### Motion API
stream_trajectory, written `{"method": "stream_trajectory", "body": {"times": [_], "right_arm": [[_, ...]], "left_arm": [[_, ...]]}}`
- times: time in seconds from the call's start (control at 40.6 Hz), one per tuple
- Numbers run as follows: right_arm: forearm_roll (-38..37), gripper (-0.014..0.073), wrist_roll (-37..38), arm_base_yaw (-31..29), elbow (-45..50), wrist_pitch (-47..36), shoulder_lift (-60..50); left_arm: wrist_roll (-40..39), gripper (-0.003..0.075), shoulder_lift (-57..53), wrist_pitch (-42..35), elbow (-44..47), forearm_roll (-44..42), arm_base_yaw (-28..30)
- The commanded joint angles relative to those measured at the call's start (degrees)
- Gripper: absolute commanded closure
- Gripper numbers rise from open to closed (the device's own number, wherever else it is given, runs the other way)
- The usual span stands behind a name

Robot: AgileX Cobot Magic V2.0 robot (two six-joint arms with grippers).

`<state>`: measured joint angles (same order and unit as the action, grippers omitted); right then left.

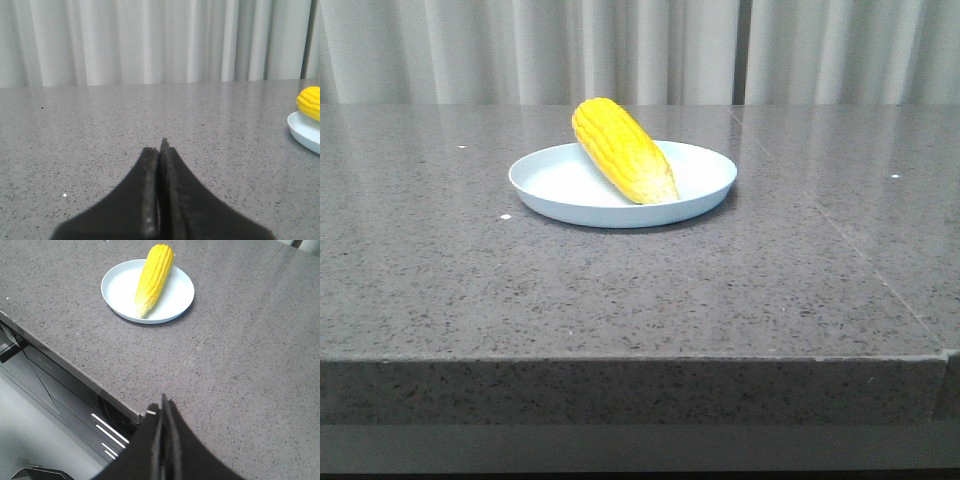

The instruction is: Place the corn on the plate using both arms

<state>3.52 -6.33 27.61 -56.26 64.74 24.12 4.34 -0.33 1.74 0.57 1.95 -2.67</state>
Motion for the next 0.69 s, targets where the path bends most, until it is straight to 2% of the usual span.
{"method": "stream_trajectory", "body": {"times": [0.0,0.197,0.296,0.468,0.665], "right_arm": [[0.08,0.0661,-0.19,-0.15,-1.12,-4.06,0.66],[0.25,0.0661,-0.19,-0.15,-0.13,-5.00,0.24],[-0.02,0.0661,-0.19,-4.68,4.41,-8.55,-2.26],[-0.15,0.0661,-0.19,-17.70,20.02,-26.53,-11.09],[0.38,0.0661,-0.19,-24.10,39.48,-50.01,-21.07]], "left_arm": [[0.12,0.0741,-0.98,-5.20,1.28,0.69,-0.39],[0.12,0.0741,-0.98,-5.20,1.28,0.69,-0.39],[0.12,0.0741,-0.98,-5.20,1.28,0.69,-0.39],[0.12,0.0741,-0.98,-5.20,1.28,0.69,-0.39],[0.12,0.0741,-0.98,-5.20,1.28,0.69,-0.39]]}}
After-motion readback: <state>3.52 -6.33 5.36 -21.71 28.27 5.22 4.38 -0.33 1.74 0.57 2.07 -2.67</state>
